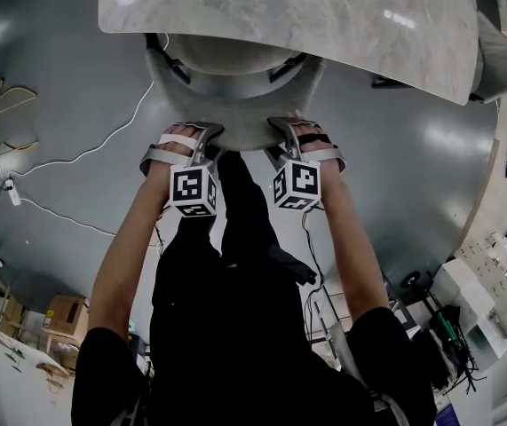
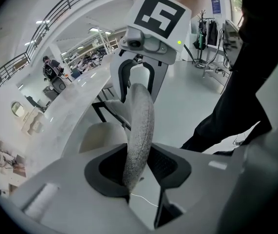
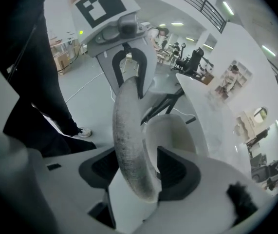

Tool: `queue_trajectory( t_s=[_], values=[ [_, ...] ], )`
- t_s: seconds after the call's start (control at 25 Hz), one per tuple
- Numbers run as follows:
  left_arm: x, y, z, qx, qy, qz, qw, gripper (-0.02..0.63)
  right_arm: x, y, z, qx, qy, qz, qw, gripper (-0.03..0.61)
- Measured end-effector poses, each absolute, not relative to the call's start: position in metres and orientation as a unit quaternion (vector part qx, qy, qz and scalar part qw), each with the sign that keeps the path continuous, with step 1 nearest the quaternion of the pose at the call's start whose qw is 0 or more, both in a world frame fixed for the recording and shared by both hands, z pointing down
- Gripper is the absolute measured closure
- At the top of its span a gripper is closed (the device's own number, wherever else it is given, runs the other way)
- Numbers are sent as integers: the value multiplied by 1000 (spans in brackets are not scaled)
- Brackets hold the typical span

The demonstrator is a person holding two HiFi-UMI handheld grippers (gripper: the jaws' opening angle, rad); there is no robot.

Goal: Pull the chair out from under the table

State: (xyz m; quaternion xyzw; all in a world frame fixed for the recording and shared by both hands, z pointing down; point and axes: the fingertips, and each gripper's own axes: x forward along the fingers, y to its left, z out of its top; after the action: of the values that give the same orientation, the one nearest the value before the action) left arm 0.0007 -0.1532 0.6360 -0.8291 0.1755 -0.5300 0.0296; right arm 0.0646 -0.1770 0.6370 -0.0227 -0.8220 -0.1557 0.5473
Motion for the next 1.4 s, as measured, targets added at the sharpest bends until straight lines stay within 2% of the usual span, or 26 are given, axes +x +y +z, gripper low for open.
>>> queue_trajectory(
  t_s=[0.32, 0.52, 0.76, 0.96, 1.4],
  values=[
    [1, -152, 639, -829, 162, -534, 34, 490, 61, -176, 664, -57, -807, -149, 569, 344],
    [-2, -152, 640, -826, 170, -535, 53, 483, 58, -173, 669, -67, -803, -160, 570, 402],
    [1, -155, 645, -825, 165, -539, 31, 448, 61, -168, 668, -90, -793, -176, 576, 445],
    [1, -152, 649, -824, 147, -546, 34, 475, 60, -167, 671, -97, -790, -176, 579, 459],
    [3, -152, 647, -829, 138, -540, 44, 490, 61, -167, 671, -108, -785, -167, 587, 472]
  ],
)
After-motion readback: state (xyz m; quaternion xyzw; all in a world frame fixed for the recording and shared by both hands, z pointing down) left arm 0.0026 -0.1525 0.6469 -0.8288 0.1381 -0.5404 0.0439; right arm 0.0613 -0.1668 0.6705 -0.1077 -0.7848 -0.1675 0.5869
